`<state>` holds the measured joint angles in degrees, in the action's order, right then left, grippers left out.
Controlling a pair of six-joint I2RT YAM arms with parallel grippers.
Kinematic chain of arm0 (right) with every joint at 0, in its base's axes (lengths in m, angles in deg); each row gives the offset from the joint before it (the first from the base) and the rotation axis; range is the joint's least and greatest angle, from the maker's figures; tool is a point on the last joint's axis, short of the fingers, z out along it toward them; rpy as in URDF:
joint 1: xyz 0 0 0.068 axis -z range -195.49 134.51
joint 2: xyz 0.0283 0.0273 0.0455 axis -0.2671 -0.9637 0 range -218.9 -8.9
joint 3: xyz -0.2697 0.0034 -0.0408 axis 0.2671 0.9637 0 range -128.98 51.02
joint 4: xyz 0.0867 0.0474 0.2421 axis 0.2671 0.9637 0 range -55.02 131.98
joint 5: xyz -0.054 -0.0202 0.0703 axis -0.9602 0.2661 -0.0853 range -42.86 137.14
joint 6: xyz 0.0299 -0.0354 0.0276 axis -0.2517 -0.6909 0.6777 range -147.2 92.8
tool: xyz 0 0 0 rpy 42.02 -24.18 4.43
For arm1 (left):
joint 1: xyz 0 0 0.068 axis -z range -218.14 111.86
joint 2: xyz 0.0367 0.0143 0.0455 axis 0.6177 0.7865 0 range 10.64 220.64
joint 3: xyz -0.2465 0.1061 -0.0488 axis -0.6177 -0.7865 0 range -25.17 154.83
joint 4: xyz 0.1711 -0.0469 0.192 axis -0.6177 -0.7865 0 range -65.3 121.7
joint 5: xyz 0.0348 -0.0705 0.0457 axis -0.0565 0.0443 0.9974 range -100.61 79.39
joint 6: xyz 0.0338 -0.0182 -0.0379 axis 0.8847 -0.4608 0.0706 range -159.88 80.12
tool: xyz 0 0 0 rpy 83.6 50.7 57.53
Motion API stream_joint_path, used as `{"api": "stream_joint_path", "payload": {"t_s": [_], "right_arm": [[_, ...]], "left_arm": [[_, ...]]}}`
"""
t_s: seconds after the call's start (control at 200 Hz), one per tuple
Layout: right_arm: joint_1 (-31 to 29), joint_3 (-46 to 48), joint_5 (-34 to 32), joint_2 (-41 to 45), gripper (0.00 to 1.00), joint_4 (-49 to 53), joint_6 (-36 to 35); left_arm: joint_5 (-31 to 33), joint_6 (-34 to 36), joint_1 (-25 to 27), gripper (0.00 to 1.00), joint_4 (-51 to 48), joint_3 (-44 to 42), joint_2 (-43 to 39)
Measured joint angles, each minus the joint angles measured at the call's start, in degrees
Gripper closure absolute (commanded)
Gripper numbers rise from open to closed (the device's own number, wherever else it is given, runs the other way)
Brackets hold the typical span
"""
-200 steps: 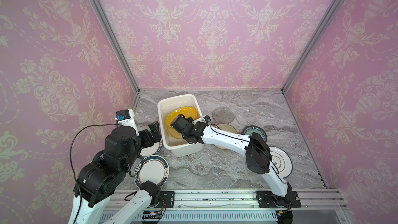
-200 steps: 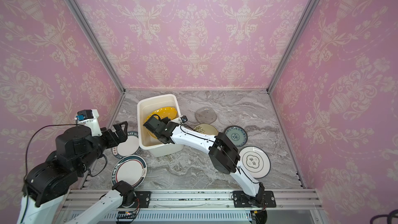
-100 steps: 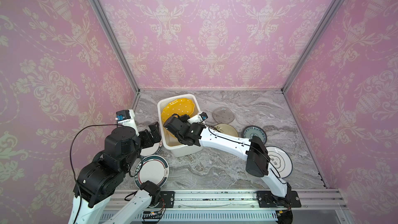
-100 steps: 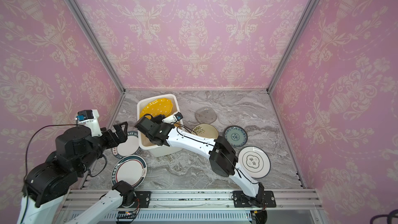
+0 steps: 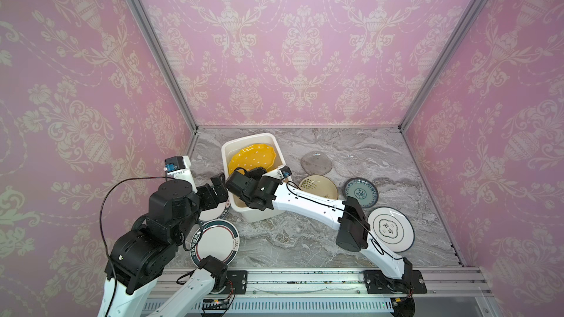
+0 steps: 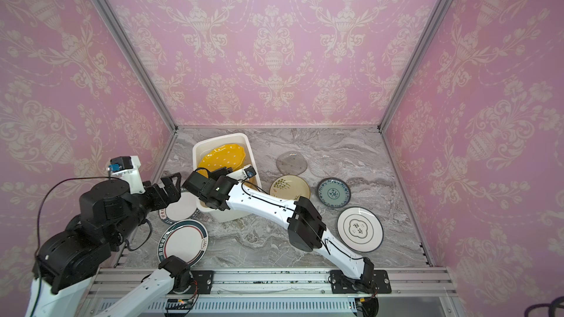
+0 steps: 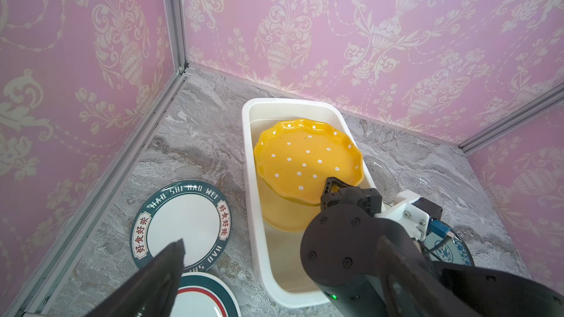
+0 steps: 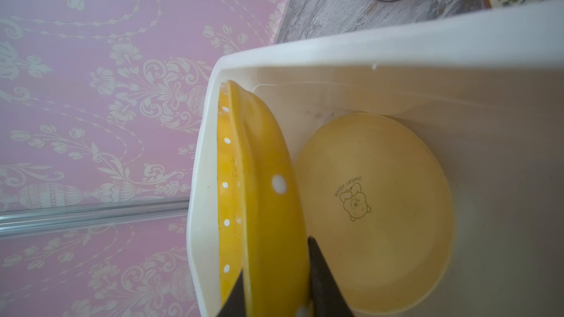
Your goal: Place the plates into the plastic bin on the countertop
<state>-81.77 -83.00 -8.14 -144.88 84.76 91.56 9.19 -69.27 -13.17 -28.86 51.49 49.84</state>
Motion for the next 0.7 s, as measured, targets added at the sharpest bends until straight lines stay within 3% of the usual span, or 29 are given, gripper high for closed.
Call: {"api": "stream_joint_path", "payload": {"t_s": [0.695], "right_arm": [[1.2,1.4,3.72,-2.56,0.81,3.3,0.0]], "left_arm": [[0.0,0.28,0.0,0.01,-0.46,-0.92,-0.61]]}}
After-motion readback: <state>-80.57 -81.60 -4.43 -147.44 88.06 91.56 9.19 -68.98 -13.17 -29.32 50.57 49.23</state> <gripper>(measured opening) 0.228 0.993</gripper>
